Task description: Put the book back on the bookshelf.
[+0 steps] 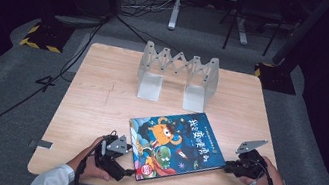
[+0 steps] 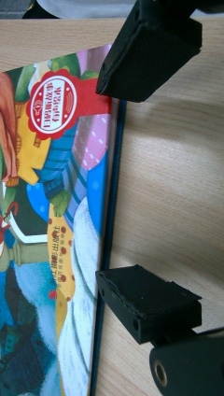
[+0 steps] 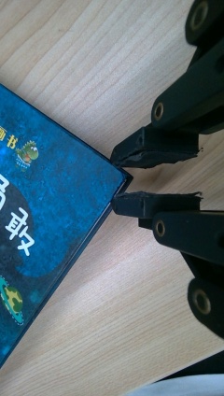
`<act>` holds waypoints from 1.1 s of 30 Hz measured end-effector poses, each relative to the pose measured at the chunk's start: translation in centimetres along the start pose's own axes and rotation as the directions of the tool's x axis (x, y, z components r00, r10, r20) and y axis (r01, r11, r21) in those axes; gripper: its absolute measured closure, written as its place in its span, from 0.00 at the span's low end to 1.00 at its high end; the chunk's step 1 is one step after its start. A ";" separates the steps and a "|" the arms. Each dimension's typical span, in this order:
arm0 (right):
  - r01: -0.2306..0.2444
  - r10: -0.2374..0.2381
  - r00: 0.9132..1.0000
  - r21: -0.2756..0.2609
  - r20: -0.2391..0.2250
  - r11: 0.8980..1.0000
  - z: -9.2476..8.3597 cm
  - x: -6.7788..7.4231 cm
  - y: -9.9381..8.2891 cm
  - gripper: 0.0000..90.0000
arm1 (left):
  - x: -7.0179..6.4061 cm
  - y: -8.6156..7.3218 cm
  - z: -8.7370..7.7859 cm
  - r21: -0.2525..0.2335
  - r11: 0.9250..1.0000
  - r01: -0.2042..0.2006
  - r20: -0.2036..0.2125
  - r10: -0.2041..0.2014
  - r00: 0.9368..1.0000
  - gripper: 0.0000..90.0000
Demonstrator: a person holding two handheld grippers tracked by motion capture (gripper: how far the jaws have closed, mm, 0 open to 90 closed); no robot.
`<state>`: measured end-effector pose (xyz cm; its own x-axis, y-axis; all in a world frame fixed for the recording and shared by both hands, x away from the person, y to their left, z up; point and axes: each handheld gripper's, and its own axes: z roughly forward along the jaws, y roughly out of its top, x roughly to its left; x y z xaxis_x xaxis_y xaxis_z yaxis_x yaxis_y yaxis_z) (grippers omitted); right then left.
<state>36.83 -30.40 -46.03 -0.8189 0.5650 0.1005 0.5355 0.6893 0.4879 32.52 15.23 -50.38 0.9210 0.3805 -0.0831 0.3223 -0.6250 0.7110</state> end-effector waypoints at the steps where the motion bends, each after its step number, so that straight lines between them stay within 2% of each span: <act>1: -0.002 0.002 1.000 -0.003 0.002 1.000 0.0 0.0 0.0 0.84 | 0.0 -0.1 -0.1 0.001 1.000 -0.016 -0.009 0.016 1.000 0.13; 4: -0.008 0.008 1.000 -0.024 0.003 1.000 -0.4 0.1 0.0 0.84 | 0.0 -0.2 -0.2 0.002 1.000 -0.015 -0.009 0.015 1.000 0.13; 5: -0.011 0.011 1.000 -0.027 0.002 1.000 -0.5 0.1 0.0 0.84 | -0.1 -0.3 -0.2 0.023 1.000 -0.019 -0.033 0.019 0.999 0.14; 6: -0.038 0.035 0.999 -0.084 -0.027 0.996 -0.9 0.0 0.1 0.84 | -0.3 -0.3 -0.1 0.024 0.999 -0.025 -0.062 0.026 0.998 0.17; 7: -0.038 0.035 0.999 -0.084 -0.027 0.996 -0.9 0.0 0.1 0.84 | -0.4 -0.2 -0.1 0.029 0.999 -0.033 -0.060 0.035 0.998 0.17; 8: -0.040 0.036 0.999 -0.105 -0.036 0.994 -1.2 0.1 0.2 0.84 | -0.5 -0.2 -0.1 0.023 0.999 -0.040 -0.062 0.041 0.997 0.18; 9: -0.030 0.028 0.999 -0.102 -0.028 0.994 -1.3 0.2 0.5 0.83 | -0.6 -0.2 0.0 0.023 0.999 -0.048 -0.068 0.050 0.996 0.19; 11: -0.010 0.010 1.000 -0.091 -0.002 0.996 -1.3 0.5 0.9 0.83 | -0.6 0.0 -0.3 -0.002 0.999 -0.039 -0.081 0.039 0.996 0.19; 13: -0.014 0.014 1.000 -0.106 -0.006 0.994 -1.4 0.5 1.1 0.83 | -0.6 0.2 -0.6 -0.029 0.999 -0.036 -0.087 0.033 0.996 0.19; 15: -0.013 0.013 1.000 -0.117 -0.006 0.993 -1.6 0.5 1.3 0.83 | -0.5 0.4 -0.7 -0.035 0.999 -0.042 -0.095 0.039 0.995 0.19; 17: -0.018 0.018 1.000 -0.141 0.000 0.990 -2.0 0.5 1.7 0.83 | -0.1 0.8 -0.5 -0.019 0.998 -0.062 -0.131 0.059 0.990 0.20; 20: -0.018 0.019 1.000 -0.152 0.006 0.988 -2.2 0.5 1.9 0.83 | 0.3 1.0 -0.5 -0.018 0.998 -0.066 -0.142 0.063 0.988 0.22; 22: -0.022 0.024 1.000 -0.159 0.010 0.987 -2.4 0.4 2.1 0.82 | 0.7 1.0 -0.8 -0.010 0.997 -0.079 -0.168 0.076 0.983 0.24; 24: -0.024 0.026 1.000 -0.161 0.015 0.987 -2.4 0.4 2.4 0.81 | 1.1 0.7 -1.5 -0.027 0.997 -0.073 -0.230 0.065 0.971 0.22; 26: -0.017 0.020 1.000 -0.156 0.020 0.988 -2.3 0.5 2.5 0.81 | 1.7 0.5 -2.4 -0.069 0.997 -0.040 -0.229 0.023 0.973 0.17; 27: -0.016 0.020 1.000 -0.158 0.022 0.987 -2.2 0.5 2.6 0.82 | 1.9 0.4 -2.6 -0.081 0.996 -0.036 -0.235 0.015 0.972 0.19; 28: -0.018 0.021 1.000 -0.157 0.023 0.987 -2.2 0.5 2.6 0.82 | 2.1 0.3 -2.8 -0.084 0.996 -0.034 -0.230 0.014 0.973 0.19; 29: -0.017 0.021 0.999 -0.158 0.025 0.987 -2.2 0.5 2.6 0.82 | 2.0 0.5 -2.7 -0.065 0.996 -0.064 -0.239 0.047 0.970 0.19; 30: -0.017 0.021 0.999 -0.158 0.025 0.987 -2.2 0.5 2.6 0.82 | 2.0 0.5 -2.7 -0.065 0.996 -0.064 -0.239 0.047 0.970 0.19; 31: -0.014 0.019 0.999 -0.155 0.027 0.988 -2.2 0.5 2.7 0.82 | 1.9 0.7 -2.4 -0.050 0.996 -0.077 -0.250 0.062 0.966 0.19; 33: -0.011 0.016 0.999 -0.158 0.027 0.987 -2.3 0.5 2.8 0.82 | 1.8 1.0 -1.9 -0.024 0.994 -0.103 -0.248 0.094 0.964 0.18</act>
<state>37.46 -29.22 -42.62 -0.8043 0.5882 0.0844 0.5056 0.6027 0.6174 34.06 16.58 -48.53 0.8642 0.4772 0.1596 0.2205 -0.6442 0.7324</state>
